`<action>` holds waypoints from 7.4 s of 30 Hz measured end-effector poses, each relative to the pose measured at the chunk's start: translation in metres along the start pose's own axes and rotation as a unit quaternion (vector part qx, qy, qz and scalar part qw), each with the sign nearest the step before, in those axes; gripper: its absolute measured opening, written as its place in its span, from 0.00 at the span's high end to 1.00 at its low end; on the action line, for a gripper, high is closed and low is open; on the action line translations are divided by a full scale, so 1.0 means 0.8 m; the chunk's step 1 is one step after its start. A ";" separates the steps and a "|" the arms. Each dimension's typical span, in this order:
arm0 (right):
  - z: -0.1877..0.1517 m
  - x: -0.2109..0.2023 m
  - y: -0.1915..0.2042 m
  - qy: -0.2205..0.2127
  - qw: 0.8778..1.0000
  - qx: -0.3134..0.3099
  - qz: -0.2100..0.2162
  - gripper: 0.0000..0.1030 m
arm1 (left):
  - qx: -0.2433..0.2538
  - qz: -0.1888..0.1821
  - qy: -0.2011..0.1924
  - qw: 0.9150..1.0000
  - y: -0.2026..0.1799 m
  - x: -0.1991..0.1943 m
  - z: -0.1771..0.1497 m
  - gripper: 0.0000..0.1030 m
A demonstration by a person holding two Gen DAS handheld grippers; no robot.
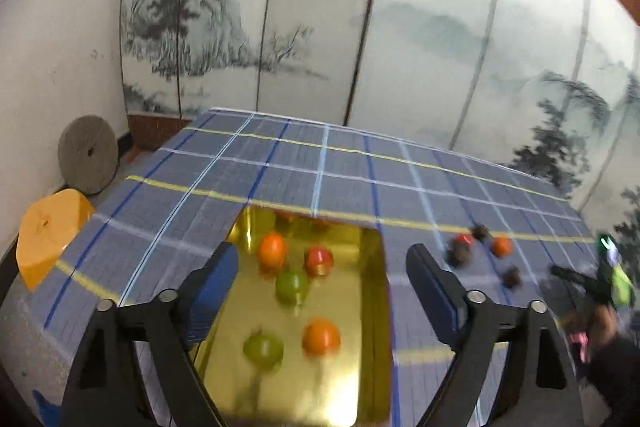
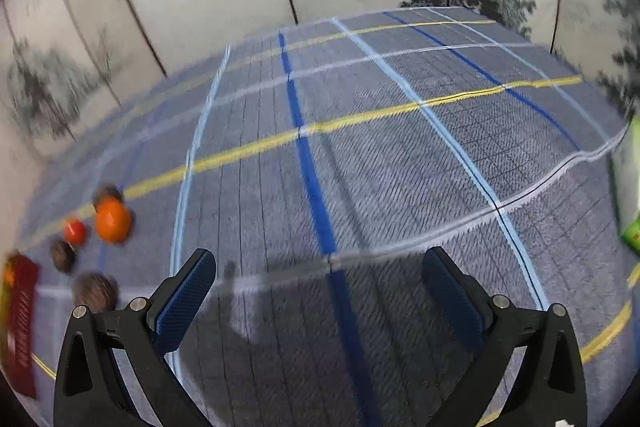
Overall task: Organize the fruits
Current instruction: 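Open the left gripper to release the red tomato in the tin, then lower the right gripper onto a round brown fruit and close it, then carry the brown fruit with the right gripper down into the tin, then open the right gripper to release the brown fruit in the tin, then lower the left gripper onto another round brown fruit and close it, then lift and carry the brown fruit with the left gripper into the tin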
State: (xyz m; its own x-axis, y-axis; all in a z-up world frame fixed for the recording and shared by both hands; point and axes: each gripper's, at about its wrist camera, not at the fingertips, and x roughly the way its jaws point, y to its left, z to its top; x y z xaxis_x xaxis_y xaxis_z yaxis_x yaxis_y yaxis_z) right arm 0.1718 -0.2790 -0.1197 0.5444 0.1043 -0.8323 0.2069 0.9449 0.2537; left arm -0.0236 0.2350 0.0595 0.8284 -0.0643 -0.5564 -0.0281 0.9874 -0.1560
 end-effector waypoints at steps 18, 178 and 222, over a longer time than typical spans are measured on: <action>-0.057 -0.014 0.155 0.023 0.980 -0.185 0.066 0.66 | -0.029 -0.070 0.090 0.993 -0.045 -0.050 -0.230 0.15; 0.009 -0.014 -0.068 -0.053 0.993 0.095 0.043 0.12 | 0.100 -0.121 0.086 0.984 -0.238 0.132 -0.038 0.15; 0.003 -0.014 -0.089 -0.055 0.991 0.099 0.068 0.05 | 0.144 0.011 0.088 0.986 -0.256 0.226 0.016 0.60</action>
State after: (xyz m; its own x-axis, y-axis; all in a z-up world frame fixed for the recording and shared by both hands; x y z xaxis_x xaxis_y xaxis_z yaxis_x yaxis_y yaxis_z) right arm 0.1531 -0.3481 -0.1274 0.6613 0.1816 -0.7278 0.2756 0.8436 0.4609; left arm 0.1391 0.0234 0.0014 0.7184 -0.0424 -0.6944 0.1374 0.9871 0.0818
